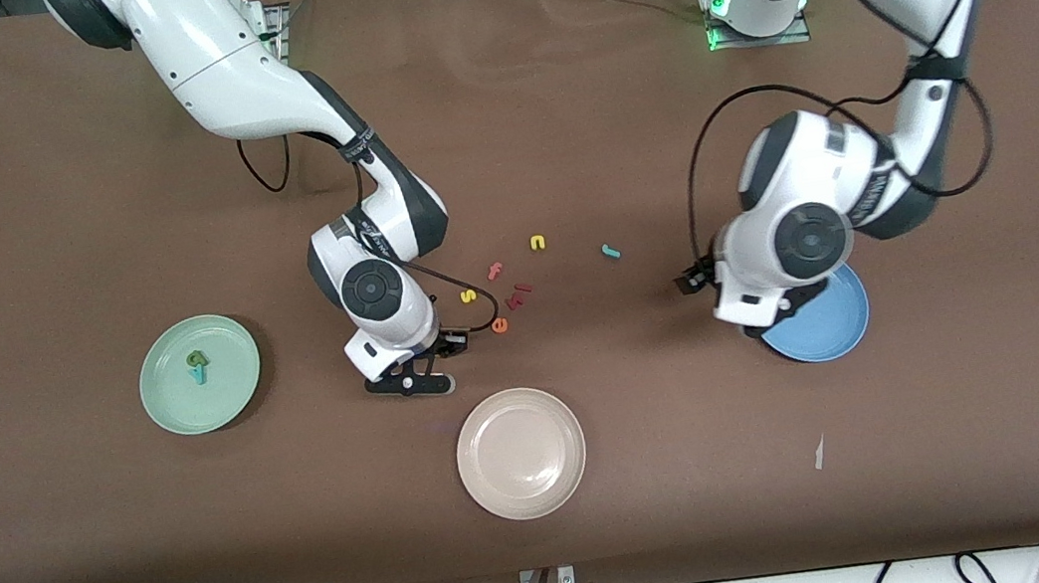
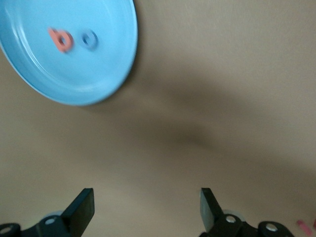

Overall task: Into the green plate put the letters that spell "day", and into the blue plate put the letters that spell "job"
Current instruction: 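Grasp the yellow a and teal j with both grippers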

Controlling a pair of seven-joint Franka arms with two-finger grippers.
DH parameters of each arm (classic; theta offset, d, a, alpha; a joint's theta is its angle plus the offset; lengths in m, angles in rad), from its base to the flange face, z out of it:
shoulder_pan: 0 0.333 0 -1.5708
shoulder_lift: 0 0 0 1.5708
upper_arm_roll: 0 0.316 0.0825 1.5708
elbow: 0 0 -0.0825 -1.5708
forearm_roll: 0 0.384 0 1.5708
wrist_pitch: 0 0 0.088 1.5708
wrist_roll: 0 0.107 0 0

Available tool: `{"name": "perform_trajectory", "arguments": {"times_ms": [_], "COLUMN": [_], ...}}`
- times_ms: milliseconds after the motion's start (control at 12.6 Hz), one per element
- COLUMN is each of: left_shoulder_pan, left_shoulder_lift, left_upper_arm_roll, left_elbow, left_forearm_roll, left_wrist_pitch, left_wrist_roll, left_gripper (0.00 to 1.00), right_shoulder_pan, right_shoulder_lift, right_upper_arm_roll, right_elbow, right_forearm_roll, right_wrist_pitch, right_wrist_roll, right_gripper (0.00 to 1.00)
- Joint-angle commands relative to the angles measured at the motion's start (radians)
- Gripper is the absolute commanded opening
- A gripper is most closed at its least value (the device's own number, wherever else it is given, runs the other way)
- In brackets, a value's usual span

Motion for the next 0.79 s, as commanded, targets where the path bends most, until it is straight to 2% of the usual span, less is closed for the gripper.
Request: {"name": "perform_trajectory", "arguments": {"times_ms": [0,158,316,475,554,712], "left_shoulder_pan": [-0.047,-0.075,-0.101,-0.109,-0.103,-0.11], "left_shoulder_lift": [0.008,0.01,0.024,0.025,0.03,0.035], "left_upper_arm_roll": [0.005,0.003,0.003,-0.02,-0.024,-0.024], "left_elbow": [-0.109,-0.194,-0.242,-0.263,-0.274,-0.285], "left_forearm_roll": [-0.017,-0.02,-0.029,-0.03,-0.061,-0.115], "left_wrist_pitch": [0.146,0.289,0.337,0.349,0.363,0.409], "left_wrist_roll": [-0.153,-0.268,-0.33,-0.4,-0.402,-0.398], "left_gripper": [0.94,0.94,0.86,0.77,0.69,0.65], "right_shoulder_pan": [-0.005,-0.057,-0.074,-0.074,-0.075,-0.075], "right_shoulder_lift": [-0.001,-0.058,-0.135,-0.21,-0.259,-0.345], "right_upper_arm_roll": [-0.012,-0.033,-0.09,-0.149,-0.188,-0.237], "right_elbow": [0.029,0.087,0.046,-0.056,-0.134,-0.282], "right_forearm_roll": [-0.004,0.001,0.002,0.002,0.006,0.006], "right_wrist_pitch": [-0.079,-0.263,-0.353,-0.344,-0.307,-0.212], "right_wrist_roll": [-0.004,-0.117,-0.234,-0.346,-0.428,-0.515], "right_gripper": [0.04,0.03,0.04,0.04,0.04,0.04]}}
